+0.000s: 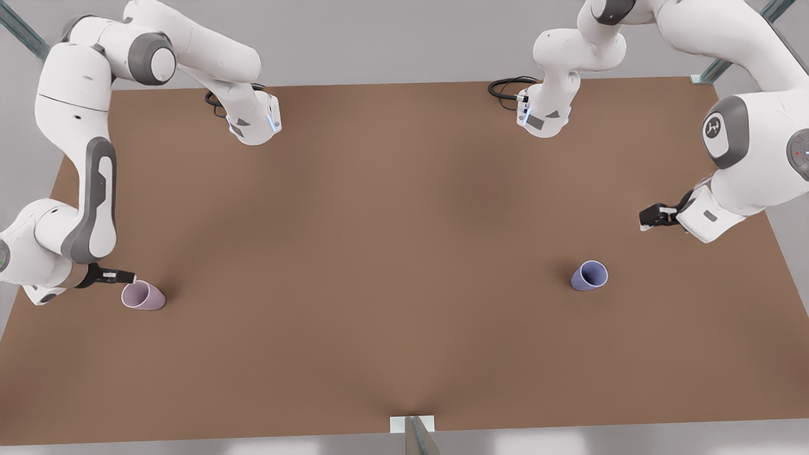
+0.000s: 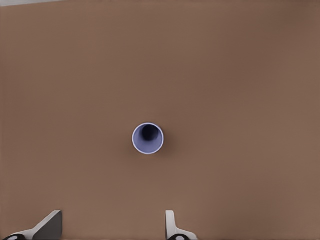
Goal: Stack the cups, with the pink cup at the bottom and the purple cup at the top
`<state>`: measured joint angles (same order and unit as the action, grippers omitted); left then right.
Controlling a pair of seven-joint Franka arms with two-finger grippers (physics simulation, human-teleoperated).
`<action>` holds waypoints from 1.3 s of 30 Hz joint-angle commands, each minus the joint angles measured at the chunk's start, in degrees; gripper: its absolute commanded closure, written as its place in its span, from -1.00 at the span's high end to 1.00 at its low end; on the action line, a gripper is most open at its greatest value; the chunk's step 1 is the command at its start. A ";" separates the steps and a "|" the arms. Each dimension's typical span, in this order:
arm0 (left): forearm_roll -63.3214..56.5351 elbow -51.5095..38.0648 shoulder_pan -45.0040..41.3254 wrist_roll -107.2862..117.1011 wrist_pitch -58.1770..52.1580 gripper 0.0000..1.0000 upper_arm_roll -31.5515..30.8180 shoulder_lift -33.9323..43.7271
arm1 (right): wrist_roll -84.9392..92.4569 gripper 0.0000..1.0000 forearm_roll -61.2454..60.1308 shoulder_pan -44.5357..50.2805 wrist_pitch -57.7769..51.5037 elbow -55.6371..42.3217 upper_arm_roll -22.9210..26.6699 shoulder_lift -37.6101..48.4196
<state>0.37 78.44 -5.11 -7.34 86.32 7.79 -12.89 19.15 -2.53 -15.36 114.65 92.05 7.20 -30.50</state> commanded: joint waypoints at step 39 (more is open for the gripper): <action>-0.10 -0.13 0.10 -0.39 0.69 1.00 0.20 -0.56 | 3.19 -0.57 -4.95 10.87 9.63 9.82 -9.31 5.53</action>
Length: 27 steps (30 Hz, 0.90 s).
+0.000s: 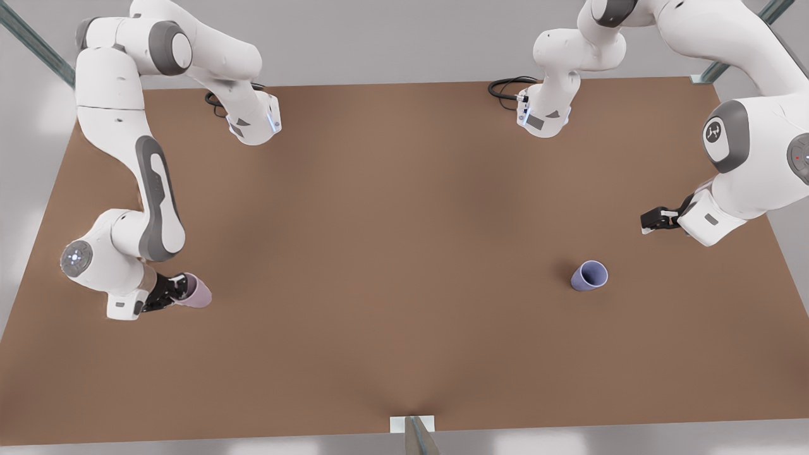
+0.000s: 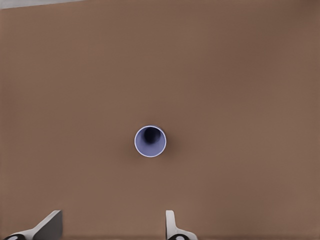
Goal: Stack the cups, with the pink cup at the bottom and the purple cup at the top
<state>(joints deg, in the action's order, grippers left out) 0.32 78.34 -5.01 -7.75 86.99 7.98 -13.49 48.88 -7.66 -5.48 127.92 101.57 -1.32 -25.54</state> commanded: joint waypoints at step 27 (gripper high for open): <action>0.03 -0.03 0.09 -0.07 -0.15 1.00 0.02 -0.57 | -124.81 0.89 10.21 56.02 -11.64 -55.43 -2.72 -40.11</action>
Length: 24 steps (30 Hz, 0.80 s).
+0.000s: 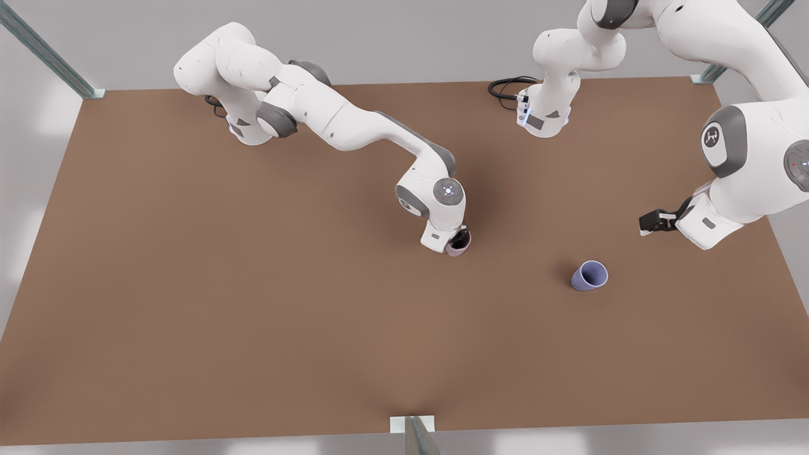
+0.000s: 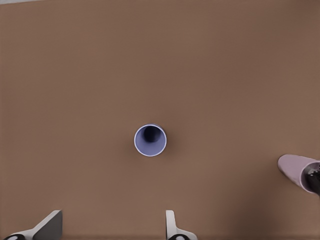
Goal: Stack the cups, with the pink cup at the bottom and the purple cup at the top
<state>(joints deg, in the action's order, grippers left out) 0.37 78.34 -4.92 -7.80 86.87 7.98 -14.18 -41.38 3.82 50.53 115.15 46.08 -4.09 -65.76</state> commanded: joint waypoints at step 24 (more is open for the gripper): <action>3.93 25.44 -0.88 -0.20 37.73 1.00 2.21 -8.32 | 2.59 1.00 -3.91 -19.22 -4.14 38.89 1.01 45.52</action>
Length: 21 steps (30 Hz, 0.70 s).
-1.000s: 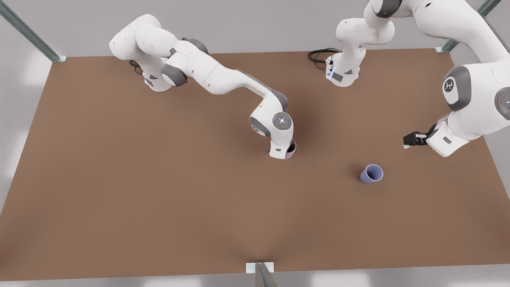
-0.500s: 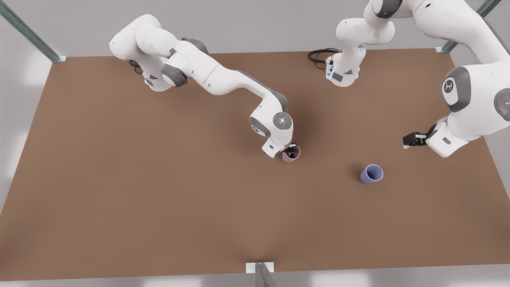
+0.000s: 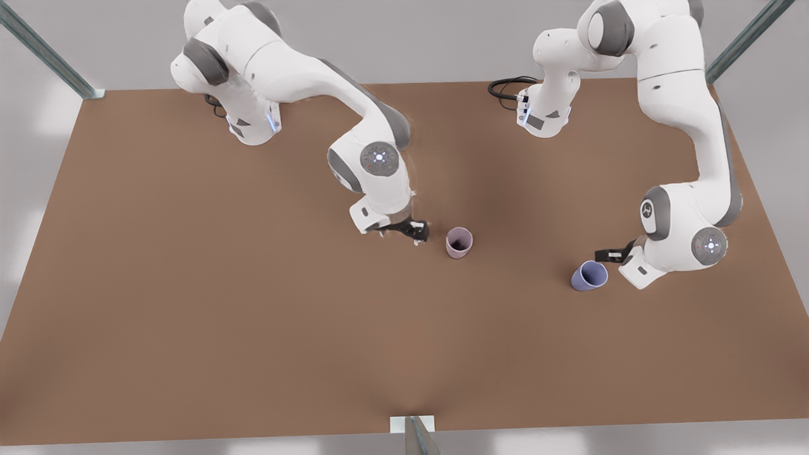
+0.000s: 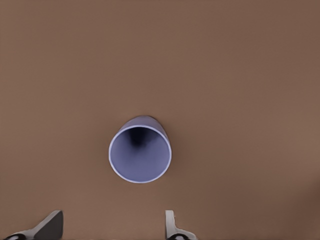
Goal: Stack the cups, with the pink cup at the bottom and the purple cup at the top
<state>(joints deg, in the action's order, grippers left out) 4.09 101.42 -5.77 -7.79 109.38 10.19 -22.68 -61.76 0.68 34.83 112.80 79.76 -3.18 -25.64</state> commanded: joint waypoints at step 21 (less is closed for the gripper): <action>0.92 3.78 1.03 -0.56 19.29 0.72 0.45 -8.52 | 68.62 1.00 -0.86 -41.69 -16.82 3.65 3.10 16.67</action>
<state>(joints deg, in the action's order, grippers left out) 4.74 105.23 -4.75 -8.37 128.57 10.63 -30.91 -16.32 -0.02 -7.10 96.67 83.52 -0.09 -8.99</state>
